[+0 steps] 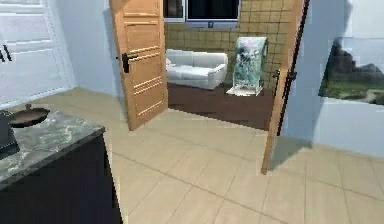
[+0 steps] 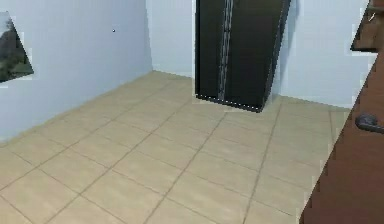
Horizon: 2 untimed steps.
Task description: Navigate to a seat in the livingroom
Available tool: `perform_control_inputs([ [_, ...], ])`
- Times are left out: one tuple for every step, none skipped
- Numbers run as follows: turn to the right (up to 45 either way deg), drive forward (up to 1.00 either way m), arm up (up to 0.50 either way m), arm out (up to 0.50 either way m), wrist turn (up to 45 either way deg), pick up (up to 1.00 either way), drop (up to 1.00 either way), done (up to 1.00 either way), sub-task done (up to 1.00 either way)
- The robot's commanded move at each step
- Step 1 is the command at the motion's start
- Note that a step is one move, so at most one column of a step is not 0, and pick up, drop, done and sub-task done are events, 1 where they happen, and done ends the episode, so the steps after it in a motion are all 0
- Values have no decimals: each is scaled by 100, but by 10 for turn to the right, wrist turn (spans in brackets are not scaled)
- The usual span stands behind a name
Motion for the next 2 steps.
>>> perform_control_inputs([
  [0,100,0,0,0,0,0,0,0],
  [-30,0,0,0,0,0,0,0,0],
])
